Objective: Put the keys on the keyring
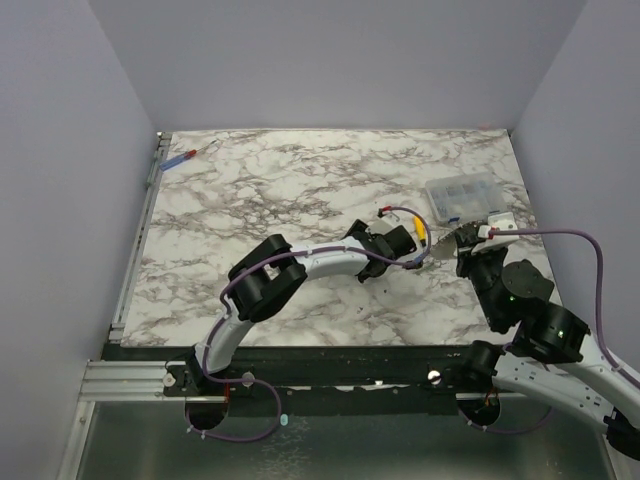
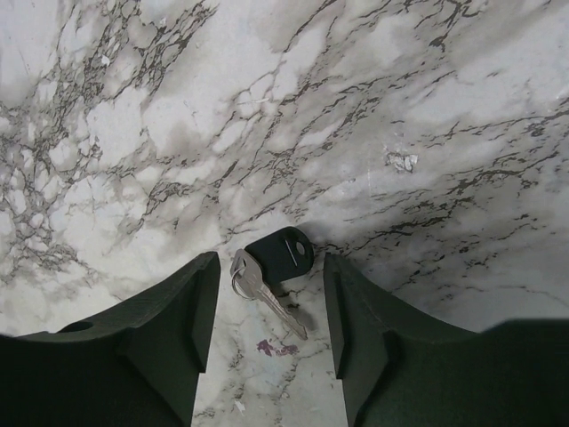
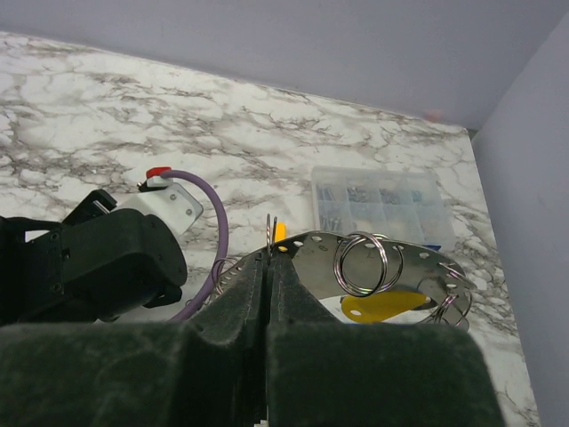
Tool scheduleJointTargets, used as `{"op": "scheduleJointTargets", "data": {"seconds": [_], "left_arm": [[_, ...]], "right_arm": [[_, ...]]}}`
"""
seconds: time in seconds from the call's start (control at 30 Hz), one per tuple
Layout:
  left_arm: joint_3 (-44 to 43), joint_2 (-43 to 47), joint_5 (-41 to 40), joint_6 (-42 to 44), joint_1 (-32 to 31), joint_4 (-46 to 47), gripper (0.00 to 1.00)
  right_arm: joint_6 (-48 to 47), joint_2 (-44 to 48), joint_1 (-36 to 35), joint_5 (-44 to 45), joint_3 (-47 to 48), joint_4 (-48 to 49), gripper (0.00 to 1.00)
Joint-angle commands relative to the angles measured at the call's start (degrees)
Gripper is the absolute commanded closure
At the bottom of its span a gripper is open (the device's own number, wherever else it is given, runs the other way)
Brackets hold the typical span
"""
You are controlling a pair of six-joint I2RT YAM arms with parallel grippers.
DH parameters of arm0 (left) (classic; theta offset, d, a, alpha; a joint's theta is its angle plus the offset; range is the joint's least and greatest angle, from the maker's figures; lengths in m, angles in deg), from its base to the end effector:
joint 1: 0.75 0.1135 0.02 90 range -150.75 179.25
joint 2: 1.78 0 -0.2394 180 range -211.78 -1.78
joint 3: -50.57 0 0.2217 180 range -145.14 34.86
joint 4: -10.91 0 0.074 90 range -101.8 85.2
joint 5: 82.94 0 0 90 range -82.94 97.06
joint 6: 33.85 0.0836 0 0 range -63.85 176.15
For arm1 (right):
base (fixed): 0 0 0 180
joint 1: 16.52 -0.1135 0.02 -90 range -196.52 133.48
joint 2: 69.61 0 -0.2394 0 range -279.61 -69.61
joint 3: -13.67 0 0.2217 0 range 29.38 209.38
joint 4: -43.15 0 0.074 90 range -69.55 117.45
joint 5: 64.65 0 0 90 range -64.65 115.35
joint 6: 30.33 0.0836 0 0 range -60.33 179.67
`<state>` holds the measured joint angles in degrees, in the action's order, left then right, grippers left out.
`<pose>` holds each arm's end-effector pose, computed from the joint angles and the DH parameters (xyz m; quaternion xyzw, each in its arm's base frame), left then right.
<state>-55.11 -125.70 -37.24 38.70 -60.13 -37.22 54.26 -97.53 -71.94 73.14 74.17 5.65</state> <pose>0.2630 -0.3298 0.1202 0.2523 0.8742 0.1713 0.3779 0.1219 0.0677 0.3338 -0.1049 0.7196 -0.0092 0.6864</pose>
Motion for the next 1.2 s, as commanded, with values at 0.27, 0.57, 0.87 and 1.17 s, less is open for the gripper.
{"op": "scheduleJointTargets", "data": {"seconds": [0.27, 0.57, 0.87, 1.17], "left_arm": [[-2.13, -4.37, -5.17, 0.45, -0.32, -0.96, 0.6], [-1.06, -4.36, -6.29, 1.62, -0.48, 2.57, 0.89], [2.99, 2.54, -6.85, 0.25, -1.27, 5.93, 1.0], [20.29, 26.08, 11.61, -9.7, -0.52, 21.88, 1.0]], "right_arm": [[0.4, 1.14, 0.05, -0.5, 0.69, 0.01, 0.99], [0.32, 0.99, 0.05, -0.95, 0.8, -0.21, 0.99], [-0.12, 1.25, 0.05, -1.24, 1.17, -0.42, 0.99], [-0.31, 0.44, 0.05, -1.85, 1.52, -0.09, 1.0]]}}
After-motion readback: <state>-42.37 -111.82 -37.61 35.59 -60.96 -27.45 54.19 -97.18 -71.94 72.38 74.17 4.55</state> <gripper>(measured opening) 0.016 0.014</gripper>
